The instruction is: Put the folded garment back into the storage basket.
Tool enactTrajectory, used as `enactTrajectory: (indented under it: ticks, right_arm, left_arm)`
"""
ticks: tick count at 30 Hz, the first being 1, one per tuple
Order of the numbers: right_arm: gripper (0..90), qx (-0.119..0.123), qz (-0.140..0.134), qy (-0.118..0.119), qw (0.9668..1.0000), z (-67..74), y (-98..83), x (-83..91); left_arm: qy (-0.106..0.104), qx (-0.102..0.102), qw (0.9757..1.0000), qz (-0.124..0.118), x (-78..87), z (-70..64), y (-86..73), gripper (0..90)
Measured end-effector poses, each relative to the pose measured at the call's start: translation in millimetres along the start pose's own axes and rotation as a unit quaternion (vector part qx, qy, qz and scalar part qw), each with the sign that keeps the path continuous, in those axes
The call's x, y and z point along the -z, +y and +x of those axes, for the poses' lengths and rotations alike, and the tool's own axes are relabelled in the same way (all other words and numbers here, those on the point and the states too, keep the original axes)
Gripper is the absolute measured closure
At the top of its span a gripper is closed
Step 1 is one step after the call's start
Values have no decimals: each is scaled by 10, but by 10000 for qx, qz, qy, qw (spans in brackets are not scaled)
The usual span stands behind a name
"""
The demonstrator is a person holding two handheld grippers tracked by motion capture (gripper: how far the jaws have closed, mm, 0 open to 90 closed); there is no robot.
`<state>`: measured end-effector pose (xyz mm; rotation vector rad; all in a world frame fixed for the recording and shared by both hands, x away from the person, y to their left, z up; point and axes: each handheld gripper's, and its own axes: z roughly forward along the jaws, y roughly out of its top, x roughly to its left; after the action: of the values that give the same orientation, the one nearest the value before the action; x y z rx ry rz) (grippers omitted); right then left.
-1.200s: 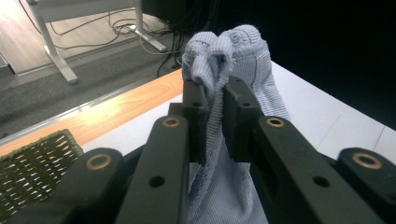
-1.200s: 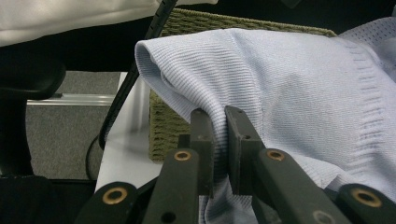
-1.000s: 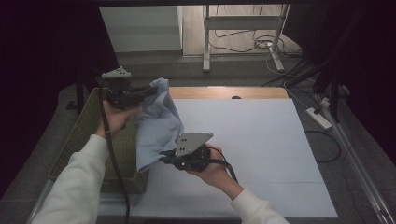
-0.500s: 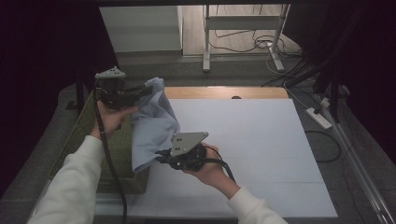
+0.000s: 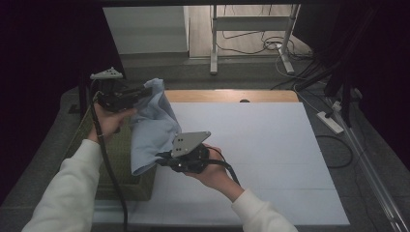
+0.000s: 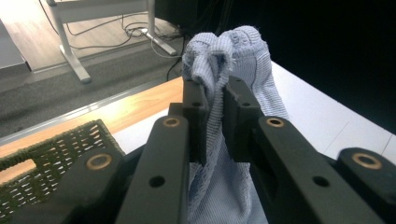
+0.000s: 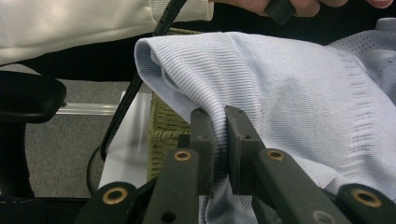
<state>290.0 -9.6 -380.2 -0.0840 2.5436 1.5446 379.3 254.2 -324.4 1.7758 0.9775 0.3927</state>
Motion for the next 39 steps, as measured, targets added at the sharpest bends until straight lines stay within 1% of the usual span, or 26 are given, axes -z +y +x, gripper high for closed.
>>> enactTrajectory:
  ticks: [6,11,12,14,23,30,33,39]
  right_arm:
    - [820,54,-41,57,10000,-52,92,-73]
    - [821,81,-62,126,9999,-67,133,-177]
    - [821,84,-56,130,9999,-66,139,-194]
    - [820,62,-73,139,9999,-57,150,-220]
    - [820,83,-40,117,9999,-36,209,-320]
    - [820,75,-51,169,9998,-70,225,-415]
    - [820,64,-89,182,9998,-82,233,-447]
    - [820,49,-76,215,9997,-87,239,-533]
  left_arm:
    - [88,31,10000,-35,104,94,26,800]
    - [145,100,9998,-27,173,166,0,800]
    - [155,87,9998,-17,183,177,-5,800]
    - [170,60,9998,15,204,187,-4,800]
    - [149,4,9999,7,257,236,12,800]
    - [210,85,9997,-20,317,307,-8,800]
    - [272,112,9996,4,349,333,-17,801]
    - [337,92,9994,35,397,358,-28,801]
